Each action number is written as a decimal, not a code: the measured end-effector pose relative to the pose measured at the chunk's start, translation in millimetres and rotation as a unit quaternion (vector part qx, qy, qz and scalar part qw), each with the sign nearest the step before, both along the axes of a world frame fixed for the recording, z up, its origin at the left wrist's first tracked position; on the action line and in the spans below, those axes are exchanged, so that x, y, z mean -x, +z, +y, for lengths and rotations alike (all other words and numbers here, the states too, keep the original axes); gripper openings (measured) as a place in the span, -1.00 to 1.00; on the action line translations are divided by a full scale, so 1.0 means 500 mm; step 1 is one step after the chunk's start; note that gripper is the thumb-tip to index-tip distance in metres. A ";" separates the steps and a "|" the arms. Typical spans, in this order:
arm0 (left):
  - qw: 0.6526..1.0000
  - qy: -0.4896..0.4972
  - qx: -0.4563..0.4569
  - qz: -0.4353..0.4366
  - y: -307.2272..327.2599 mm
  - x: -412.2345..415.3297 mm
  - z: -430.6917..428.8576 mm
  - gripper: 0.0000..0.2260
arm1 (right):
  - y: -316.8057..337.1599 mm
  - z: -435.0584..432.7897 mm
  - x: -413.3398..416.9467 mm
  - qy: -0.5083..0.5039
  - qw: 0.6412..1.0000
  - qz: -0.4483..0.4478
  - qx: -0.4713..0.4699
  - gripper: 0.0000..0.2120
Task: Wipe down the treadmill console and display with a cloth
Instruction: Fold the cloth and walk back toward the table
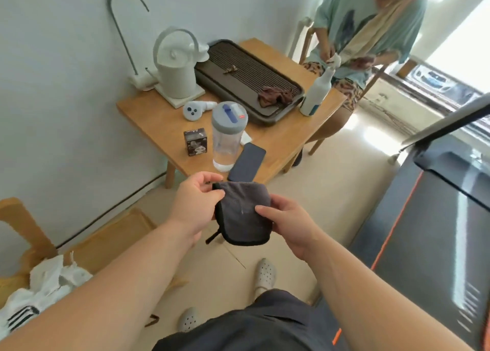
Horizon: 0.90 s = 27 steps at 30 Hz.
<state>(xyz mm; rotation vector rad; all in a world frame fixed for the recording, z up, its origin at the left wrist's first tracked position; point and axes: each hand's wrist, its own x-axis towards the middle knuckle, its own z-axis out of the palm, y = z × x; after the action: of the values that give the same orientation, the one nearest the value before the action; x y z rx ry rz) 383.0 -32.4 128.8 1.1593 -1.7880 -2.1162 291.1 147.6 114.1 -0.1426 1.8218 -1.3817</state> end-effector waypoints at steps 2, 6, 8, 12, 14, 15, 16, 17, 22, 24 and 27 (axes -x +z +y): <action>1.000 -0.016 -0.011 -0.007 -0.011 0.066 0.019 -0.76 | -0.002 0.021 0.062 -0.015 1.000 -0.005 -0.005 -0.81; 0.999 -0.028 -0.020 -0.018 -0.042 0.217 0.052 -0.76 | -0.017 0.058 0.225 -0.016 0.999 -0.023 -0.015 -0.82; 0.999 -0.021 -0.025 -0.027 -0.053 0.294 0.069 -0.77 | -0.022 0.072 0.315 -0.005 0.999 -0.036 -0.011 -0.80; 0.997 0.011 -0.042 -0.065 -0.067 0.425 0.100 -0.77 | -0.029 0.098 0.480 0.045 0.997 -0.059 -0.023 -0.66; 0.996 0.019 -0.044 -0.079 -0.076 0.481 0.107 -0.77 | -0.040 0.098 0.553 0.084 0.994 -0.058 -0.032 -0.64; 0.995 0.024 -0.043 -0.087 -0.082 0.505 0.108 -0.77 | -0.047 0.095 0.586 0.096 0.993 -0.055 -0.038 -0.65; 0.994 0.030 -0.042 -0.096 -0.086 0.528 0.110 -0.76 | -0.054 0.089 0.616 0.103 0.992 -0.049 -0.047 -0.65; 0.993 0.037 -0.042 -0.105 -0.090 0.548 0.111 -0.76 | -0.060 0.082 0.643 0.107 0.992 -0.044 -0.057 -0.66; 0.988 0.051 -0.033 -0.142 -0.120 0.624 0.090 -0.76 | -0.089 0.032 0.730 0.113 0.988 -0.027 -0.097 -0.67; 0.986 0.060 -0.039 -0.149 -0.138 0.648 0.072 -0.76 | -0.102 0.011 0.753 0.116 0.986 -0.012 -0.117 -0.64; 0.984 0.065 -0.050 -0.156 -0.163 0.677 0.053 -0.75 | -0.117 -0.017 0.782 0.116 0.983 0.017 -0.144 -0.69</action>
<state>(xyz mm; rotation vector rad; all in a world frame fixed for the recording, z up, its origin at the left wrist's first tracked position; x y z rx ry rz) 44.7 -5.8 47.4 1.6645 -1.6798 -2.0626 -99.8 139.2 55.5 -0.2196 1.9427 -0.9503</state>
